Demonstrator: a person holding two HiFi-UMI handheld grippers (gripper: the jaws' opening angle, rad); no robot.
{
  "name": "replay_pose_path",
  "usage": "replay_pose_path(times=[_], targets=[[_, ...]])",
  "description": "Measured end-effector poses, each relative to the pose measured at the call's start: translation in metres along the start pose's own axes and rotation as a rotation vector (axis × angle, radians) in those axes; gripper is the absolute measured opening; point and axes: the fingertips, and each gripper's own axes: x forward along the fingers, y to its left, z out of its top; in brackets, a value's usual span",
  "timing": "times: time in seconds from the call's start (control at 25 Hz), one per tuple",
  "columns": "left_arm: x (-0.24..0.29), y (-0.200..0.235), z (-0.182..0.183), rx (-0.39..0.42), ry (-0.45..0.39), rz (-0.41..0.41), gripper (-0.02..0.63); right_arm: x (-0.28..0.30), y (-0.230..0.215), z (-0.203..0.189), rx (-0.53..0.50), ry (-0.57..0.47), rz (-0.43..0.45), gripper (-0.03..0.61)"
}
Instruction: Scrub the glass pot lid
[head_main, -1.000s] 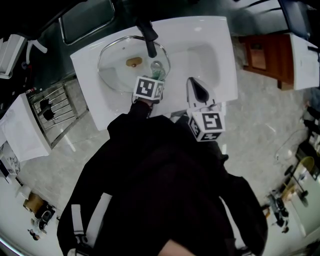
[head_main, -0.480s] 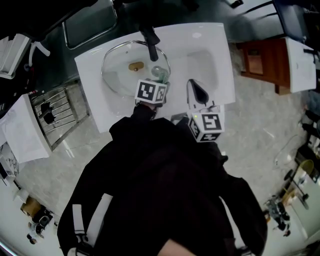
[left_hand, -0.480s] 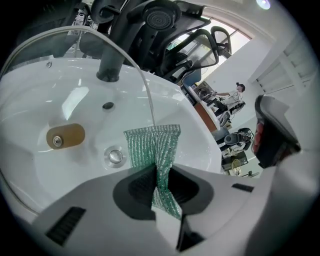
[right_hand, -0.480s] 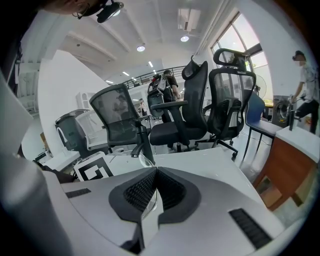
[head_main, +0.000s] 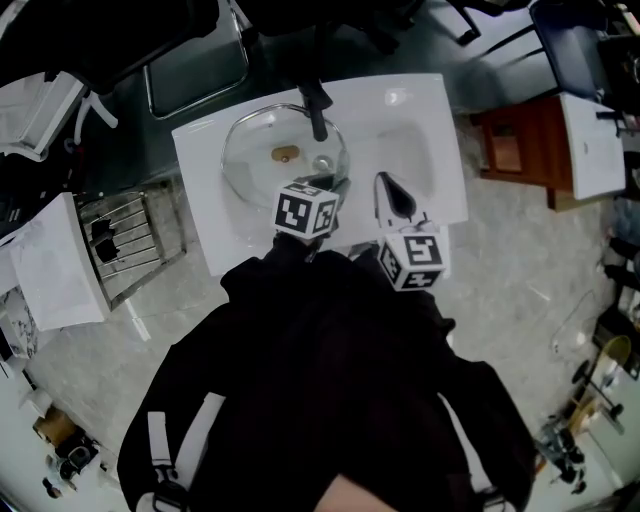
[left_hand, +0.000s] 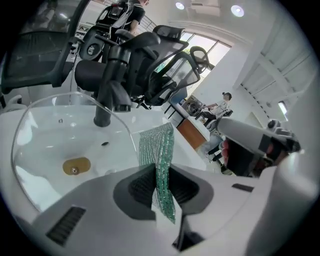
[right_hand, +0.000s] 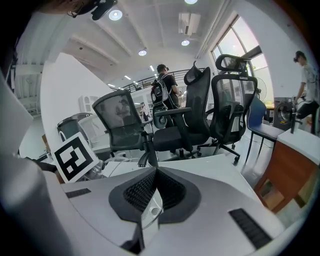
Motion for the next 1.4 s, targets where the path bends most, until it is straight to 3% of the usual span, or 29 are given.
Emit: replay_pose_path(times=[0.32, 0.76, 0.96, 1.4], targets=[[-0.067, -0.012, 0.019, 0.033, -0.184, 0.028, 0.061, -0.008, 0.035, 0.020, -0.007, -0.044, 0.068, 0.003], [-0.162, 0.002, 0.079, 0.147, -0.513, 0.179, 0.061, 0.008, 0.084, 0.072, -0.064, -0.134, 0.188, 0.003], [-0.193, 0.003, 0.098, 0.244, -0.636, 0.252, 0.061, 0.015, 0.099, 0.088, -0.077, -0.160, 0.228, 0.003], [-0.216, 0.004, 0.106, 0.294, -0.738, 0.310, 0.061, 0.020, 0.111, 0.106, -0.120, -0.216, 0.252, 0.003]])
